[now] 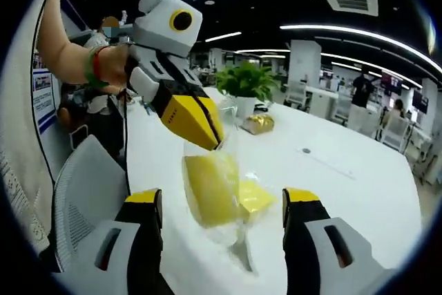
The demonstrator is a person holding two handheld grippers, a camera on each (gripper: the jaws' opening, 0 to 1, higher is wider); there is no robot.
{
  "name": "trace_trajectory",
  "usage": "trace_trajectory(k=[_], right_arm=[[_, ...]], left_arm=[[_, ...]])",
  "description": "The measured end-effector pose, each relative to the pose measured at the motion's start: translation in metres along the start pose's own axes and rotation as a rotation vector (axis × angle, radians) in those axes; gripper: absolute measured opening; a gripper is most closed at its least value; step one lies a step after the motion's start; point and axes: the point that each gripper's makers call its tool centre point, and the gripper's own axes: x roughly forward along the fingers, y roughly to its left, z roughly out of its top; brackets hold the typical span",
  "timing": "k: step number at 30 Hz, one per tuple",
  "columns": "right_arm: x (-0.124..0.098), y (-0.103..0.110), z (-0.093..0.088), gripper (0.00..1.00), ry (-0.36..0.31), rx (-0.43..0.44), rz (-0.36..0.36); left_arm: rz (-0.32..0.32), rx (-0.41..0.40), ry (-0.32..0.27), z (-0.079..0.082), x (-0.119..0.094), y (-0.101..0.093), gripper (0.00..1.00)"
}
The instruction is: Compare the silicone blocks by pressing each to a similar depth, holding the contact briefly, and releasing to observe deformation and rebound differences across the visible hardness samples.
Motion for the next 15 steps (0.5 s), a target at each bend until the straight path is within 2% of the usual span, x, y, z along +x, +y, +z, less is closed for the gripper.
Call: trace_trajectory(k=[2, 5, 9, 12, 15], right_arm=[[-0.015, -0.003, -0.008, 0.77, -0.009, 0.048, -0.03], [-0.04, -0.014, -0.015, 0.76, -0.039, 0.108, -0.104], [-0.075, -0.029, -0.025, 0.83, -0.075, 0.192, -0.205], [-0.095, -0.036, -0.04, 0.83, -0.053, 0.217, -0.256], [-0.11, -0.042, -0.056, 0.82, -0.019, 0.234, -0.301]], left_arm=[[0.005, -0.021, -0.005, -0.003, 0.008, 0.005, 0.0], [-0.001, -0.068, -0.011, -0.007, 0.026, 0.012, 0.0], [-0.012, -0.113, -0.017, -0.01, 0.047, 0.017, 0.0], [-0.015, -0.163, -0.043, -0.01, 0.07, 0.025, 0.0], [-0.007, -0.18, -0.052, -0.011, 0.09, 0.032, 0.0]])
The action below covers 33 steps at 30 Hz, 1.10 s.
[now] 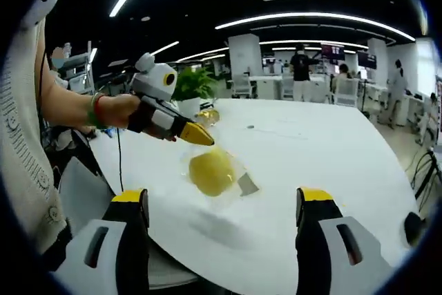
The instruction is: Compare the silicone blocks by pressing each to a similar depth, holding the contact briefly, and releasing to observe deformation and rebound differences across the visible hardness samples.
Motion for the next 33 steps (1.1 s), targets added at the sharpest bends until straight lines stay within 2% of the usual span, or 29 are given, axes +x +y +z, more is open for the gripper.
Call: trace_trajectory(k=[3, 7, 8, 12, 14, 15, 18, 20, 21, 25, 27, 33], right_arm=[[-0.007, -0.009, -0.012, 0.81, 0.026, 0.043, -0.039], [-0.008, -0.013, -0.015, 0.8, 0.028, 0.06, -0.056], [-0.007, -0.013, -0.016, 0.8, 0.031, 0.063, -0.056], [0.001, -0.009, -0.022, 0.77, 0.054, 0.076, -0.03], [0.005, -0.009, -0.024, 0.77, 0.071, 0.066, -0.027], [0.006, -0.009, -0.024, 0.77, 0.075, 0.064, -0.025], [0.008, -0.011, -0.021, 0.77, 0.066, 0.071, -0.022], [0.008, -0.013, -0.021, 0.77, 0.071, 0.067, -0.028], [0.008, -0.016, -0.021, 0.77, 0.075, 0.067, -0.031], [0.006, -0.023, -0.024, 0.77, 0.089, 0.07, -0.043], [0.005, -0.025, -0.024, 0.77, 0.095, 0.073, -0.047], [0.005, -0.027, -0.027, 0.76, 0.116, 0.073, -0.048]], left_arm=[[-0.006, -0.069, -0.019, -0.001, 0.022, 0.008, 0.0], [-0.022, -0.164, -0.058, 0.005, 0.044, 0.018, 0.0], [-0.006, -0.149, -0.075, 0.008, 0.05, 0.027, 0.0], [0.056, -0.153, -0.076, 0.011, 0.07, 0.053, 0.0], [0.083, -0.199, -0.094, 0.014, 0.076, 0.066, 0.0], [0.096, -0.197, -0.099, 0.014, 0.078, 0.072, 0.0], [0.146, -0.291, -0.136, 0.014, 0.085, 0.096, 0.0], [0.173, -0.313, -0.147, 0.011, 0.087, 0.107, 0.0], [0.211, -0.342, -0.151, 0.007, 0.088, 0.117, 0.0], [0.278, -0.421, -0.161, -0.011, 0.093, 0.141, 0.0], [0.285, -0.449, -0.171, -0.015, 0.094, 0.146, 0.0], [0.336, -0.479, -0.153, -0.026, 0.095, 0.16, 0.0]])
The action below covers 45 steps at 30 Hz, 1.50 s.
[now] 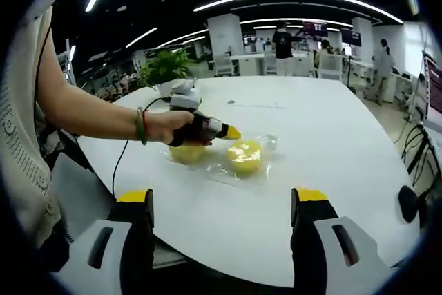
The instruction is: Compare the silicone blocks by pressing each to a similar depth, holding the contact briefly, and releasing to observe deformation and rebound differences across the visible hardness samples.
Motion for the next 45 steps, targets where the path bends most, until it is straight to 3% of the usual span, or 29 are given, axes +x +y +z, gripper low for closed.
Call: trace_trajectory(k=[4, 11, 13, 19, 26, 30, 36, 40, 45], right_arm=[[0.002, 0.001, 0.001, 0.75, 0.001, -0.001, 0.003], [0.007, 0.006, 0.003, 0.75, 0.002, -0.003, 0.02], [0.007, 0.007, 0.007, 0.75, -0.004, -0.006, 0.02], [0.009, 0.012, 0.009, 0.74, -0.006, -0.011, 0.025], [0.011, 0.029, 0.022, 0.74, -0.038, -0.035, 0.048], [0.011, 0.04, 0.031, 0.74, -0.062, -0.063, 0.068], [0.013, 0.063, 0.044, 0.75, -0.116, -0.083, 0.123], [0.016, 0.076, 0.045, 0.75, -0.137, -0.067, 0.168], [0.024, 0.083, 0.038, 0.76, -0.124, -0.066, 0.188]], left_arm=[[0.022, 0.001, 0.016, -0.003, 0.003, 0.008, 0.0], [0.028, 0.048, 0.025, -0.001, 0.002, 0.003, 0.0], [0.051, 0.15, 0.029, 0.001, -0.003, 0.006, 0.06], [0.05, 0.251, 0.016, 0.006, -0.024, -0.007, 0.28], [0.02, 0.43, -0.027, 0.01, -0.079, -0.039, 0.38], [-0.003, 0.479, -0.039, 0.007, -0.112, -0.054, 0.43], [-0.003, 0.547, -0.115, 0.007, -0.171, -0.073, 0.49], [0.015, 0.598, -0.13, -0.003, -0.206, -0.072, 0.48], [0.053, 0.628, -0.128, -0.022, -0.238, -0.058, 0.56]])
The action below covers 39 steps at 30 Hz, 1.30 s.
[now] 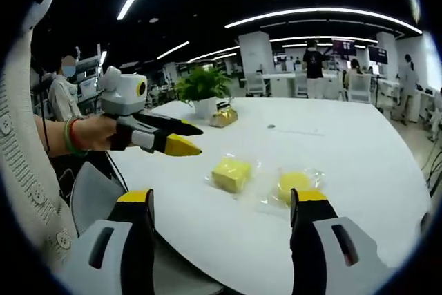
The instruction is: Compare the silicone blocks by pressing each to a similar depth, holding the contact briefly, and releasing to observe deformation and rebound differences across the visible hardness samples.
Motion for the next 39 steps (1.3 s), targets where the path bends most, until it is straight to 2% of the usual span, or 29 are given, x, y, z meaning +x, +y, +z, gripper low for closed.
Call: trace_trajectory(k=[4, 8, 14, 19, 26, 39], right_arm=[[0.002, 0.0, -0.003, 0.81, -0.009, 0.004, -0.005], [0.001, -0.002, -0.009, 0.82, -0.004, 0.027, -0.001], [-0.002, 0.002, -0.009, 0.83, -0.014, 0.028, 0.016], [-0.004, 0.01, -0.01, 0.84, -0.019, 0.015, 0.034], [-0.01, 0.016, -0.011, 0.83, -0.029, 0.012, 0.035], [-0.016, 0.019, -0.018, 0.81, -0.012, 0.014, 0.016]], left_arm=[[0.026, 0.011, 0.061, -0.025, -0.028, 0.007, 0.59], [0.043, 0.016, 0.071, -0.034, -0.053, 0.009, 0.71], [0.063, -0.013, 0.064, -0.043, -0.081, 0.009, 0.79], [0.069, -0.046, 0.082, -0.051, -0.087, 0.007, 0.81], [0.057, -0.036, 0.099, -0.054, -0.085, 0.001, 0.82], [0.036, -0.019, 0.091, -0.05, -0.087, -0.008, 0.82]])
